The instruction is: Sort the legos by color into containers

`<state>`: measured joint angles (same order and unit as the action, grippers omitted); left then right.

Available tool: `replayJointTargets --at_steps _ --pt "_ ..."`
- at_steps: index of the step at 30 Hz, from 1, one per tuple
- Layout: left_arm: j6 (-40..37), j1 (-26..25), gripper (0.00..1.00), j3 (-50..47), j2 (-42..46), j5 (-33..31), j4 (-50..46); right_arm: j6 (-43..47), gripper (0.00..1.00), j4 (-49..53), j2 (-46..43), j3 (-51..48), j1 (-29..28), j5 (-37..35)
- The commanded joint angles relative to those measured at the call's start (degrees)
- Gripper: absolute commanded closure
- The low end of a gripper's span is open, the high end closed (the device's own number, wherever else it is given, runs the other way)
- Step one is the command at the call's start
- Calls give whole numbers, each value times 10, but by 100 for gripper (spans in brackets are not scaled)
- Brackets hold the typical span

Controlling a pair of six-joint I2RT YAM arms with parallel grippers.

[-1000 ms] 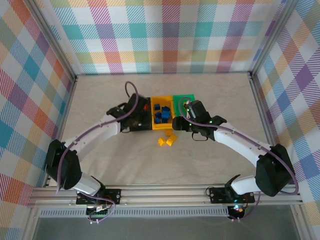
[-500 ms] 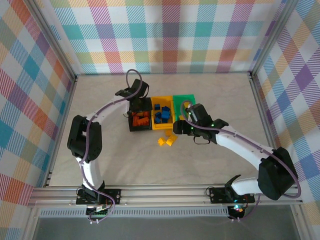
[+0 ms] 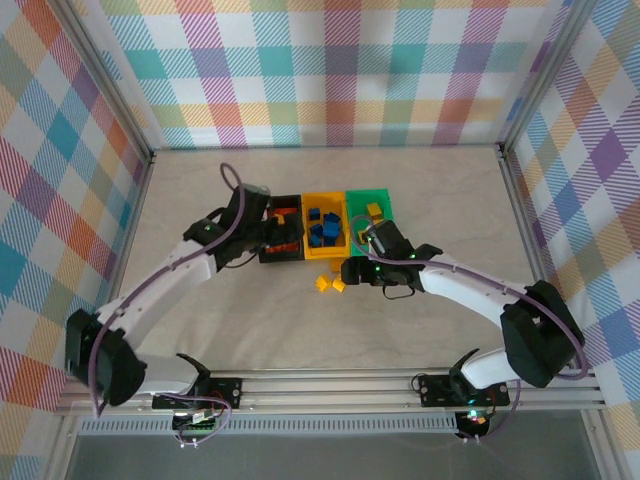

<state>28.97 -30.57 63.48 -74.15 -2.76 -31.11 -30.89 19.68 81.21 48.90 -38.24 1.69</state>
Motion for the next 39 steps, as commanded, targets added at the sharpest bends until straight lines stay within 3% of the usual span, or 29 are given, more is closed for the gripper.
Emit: replayJointTargets --at_steps 1,5,12,18,22,25,32,39 --pt "23 1 0 -50 45 5 -6 -5 22 -20 11 8 -5 9" --pt "28 3 0 -85 86 -29 -30 16 28 -28 33 43 -20 34" --pt "38 24 0 -115 151 -91 -83 58 38 15 129 219 -71 22" --pt "47 55 0 -159 223 -73 -92 60 41 42 255 386 -86 -9" --pt "45 62 0 -162 237 -60 -104 77 33 92 355 527 -96 -36" --pt "42 64 0 -160 249 -51 -107 88 33 140 429 626 -96 -64" --pt "32 66 0 -163 260 -33 -118 104 47 235 561 818 -98 -114" --pt "32 67 0 -166 270 -25 -118 106 51 299 642 937 -97 -125"
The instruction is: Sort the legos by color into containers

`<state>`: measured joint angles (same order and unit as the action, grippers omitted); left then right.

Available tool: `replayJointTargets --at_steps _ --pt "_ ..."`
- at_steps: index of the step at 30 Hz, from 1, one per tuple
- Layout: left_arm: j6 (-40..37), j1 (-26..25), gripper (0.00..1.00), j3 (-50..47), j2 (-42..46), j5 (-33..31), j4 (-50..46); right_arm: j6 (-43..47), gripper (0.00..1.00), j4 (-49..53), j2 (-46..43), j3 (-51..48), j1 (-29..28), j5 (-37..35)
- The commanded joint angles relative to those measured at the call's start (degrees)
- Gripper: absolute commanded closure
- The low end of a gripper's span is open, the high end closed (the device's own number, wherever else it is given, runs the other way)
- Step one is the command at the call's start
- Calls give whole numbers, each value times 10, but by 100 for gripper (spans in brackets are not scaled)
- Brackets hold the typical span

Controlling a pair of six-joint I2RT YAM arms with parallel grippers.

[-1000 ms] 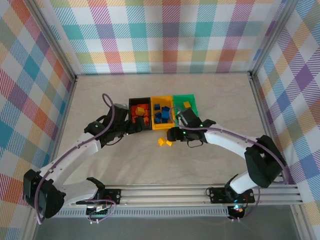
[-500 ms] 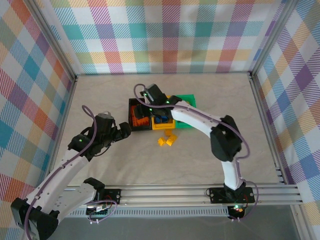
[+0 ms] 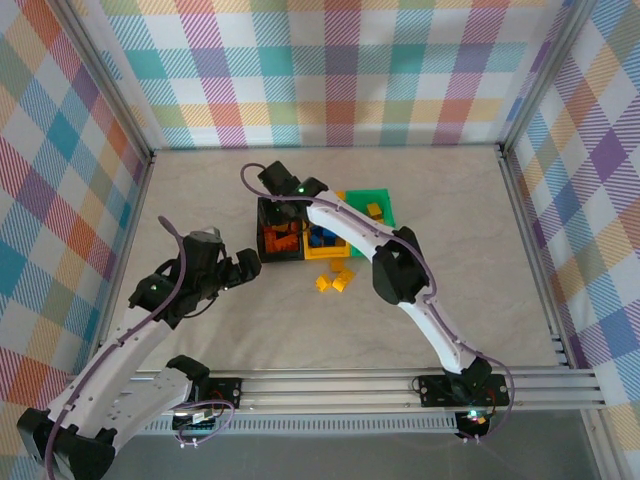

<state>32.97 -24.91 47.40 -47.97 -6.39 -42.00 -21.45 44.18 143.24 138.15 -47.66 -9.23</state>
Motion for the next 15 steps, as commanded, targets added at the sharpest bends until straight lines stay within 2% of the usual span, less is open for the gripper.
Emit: replayJointTargets --at_steps 1,12,15 --pt "-9 11 0 -4 8 12 -10 13 52 62 31 57 -3 -17" --pt "-8 12 0 -3 8 16 -10 19 56 109 86 126 -4 -47" --pt "-7 12 0 -4 8 14 -9 19 60 113 92 135 -4 -47"
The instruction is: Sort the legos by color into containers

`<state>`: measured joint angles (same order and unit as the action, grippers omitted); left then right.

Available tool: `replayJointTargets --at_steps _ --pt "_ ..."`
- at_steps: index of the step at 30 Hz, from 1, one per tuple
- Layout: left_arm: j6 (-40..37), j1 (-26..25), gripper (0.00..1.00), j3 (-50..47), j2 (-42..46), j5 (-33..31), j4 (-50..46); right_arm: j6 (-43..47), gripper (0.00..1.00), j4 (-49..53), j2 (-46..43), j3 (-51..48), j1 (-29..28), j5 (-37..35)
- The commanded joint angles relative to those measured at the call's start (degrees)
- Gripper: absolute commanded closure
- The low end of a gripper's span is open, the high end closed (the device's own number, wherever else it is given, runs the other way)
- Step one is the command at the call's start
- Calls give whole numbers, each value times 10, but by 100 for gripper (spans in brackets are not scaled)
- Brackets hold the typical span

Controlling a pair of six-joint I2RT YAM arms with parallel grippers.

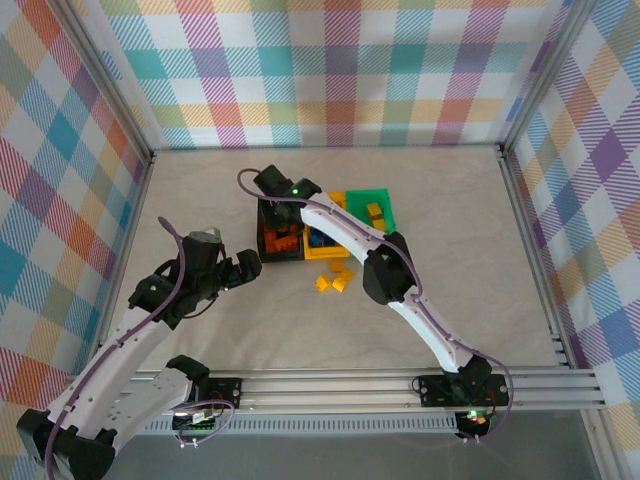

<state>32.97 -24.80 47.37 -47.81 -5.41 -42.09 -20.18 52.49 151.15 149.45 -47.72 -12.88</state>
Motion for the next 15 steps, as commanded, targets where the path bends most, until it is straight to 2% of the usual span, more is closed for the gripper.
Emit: replayJointTargets --at_steps 1,15 --pt "-8 12 0 -4 6 4 -8 7 61 31 14 24 -3 -11" --pt "-4 12 0 -1 9 7 -11 8 81 35 11 28 -4 -35"
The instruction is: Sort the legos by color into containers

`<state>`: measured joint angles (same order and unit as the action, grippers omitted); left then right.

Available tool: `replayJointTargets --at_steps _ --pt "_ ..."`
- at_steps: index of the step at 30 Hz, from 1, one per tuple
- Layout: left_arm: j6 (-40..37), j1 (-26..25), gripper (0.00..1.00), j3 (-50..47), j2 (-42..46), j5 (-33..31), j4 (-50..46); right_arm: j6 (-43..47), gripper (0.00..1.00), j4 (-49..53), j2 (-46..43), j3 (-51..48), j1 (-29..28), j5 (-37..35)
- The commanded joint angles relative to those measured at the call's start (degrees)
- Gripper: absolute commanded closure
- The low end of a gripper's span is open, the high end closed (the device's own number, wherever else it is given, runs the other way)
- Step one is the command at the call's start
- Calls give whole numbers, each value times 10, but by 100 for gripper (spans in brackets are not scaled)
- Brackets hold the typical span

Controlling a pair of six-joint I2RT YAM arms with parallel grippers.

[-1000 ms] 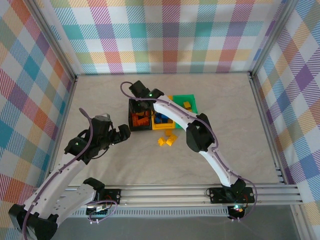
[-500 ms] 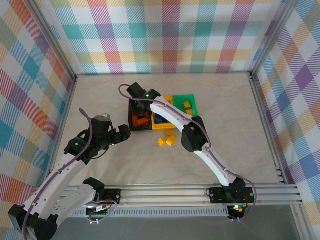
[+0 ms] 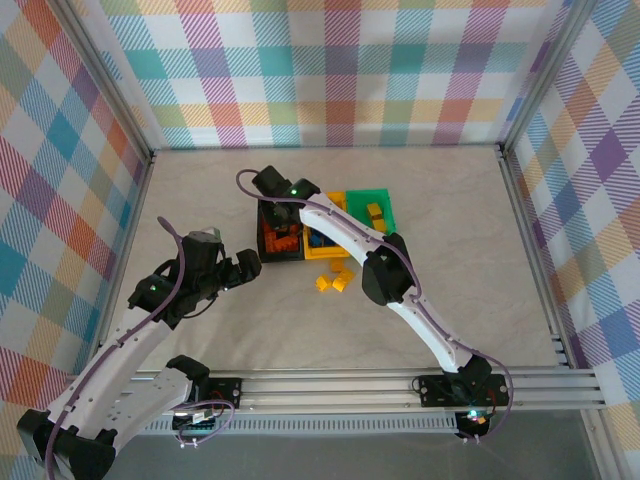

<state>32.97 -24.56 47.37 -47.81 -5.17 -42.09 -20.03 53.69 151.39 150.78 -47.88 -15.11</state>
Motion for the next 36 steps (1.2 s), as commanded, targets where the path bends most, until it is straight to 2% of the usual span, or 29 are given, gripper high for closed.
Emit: replayJointTargets --at_steps 1,11,21,36 --pt "-5 10 0 -2 9 4 -11 7 82 22 8 14 -2 -14" --pt "-6 10 0 2 11 1 -16 10 100 26 7 18 -2 -21" --pt "-6 11 0 0 12 -3 -19 15 100 25 -2 36 -3 -23" --pt "-9 13 0 -2 12 -9 -19 23 100 20 -68 36 -7 -25"
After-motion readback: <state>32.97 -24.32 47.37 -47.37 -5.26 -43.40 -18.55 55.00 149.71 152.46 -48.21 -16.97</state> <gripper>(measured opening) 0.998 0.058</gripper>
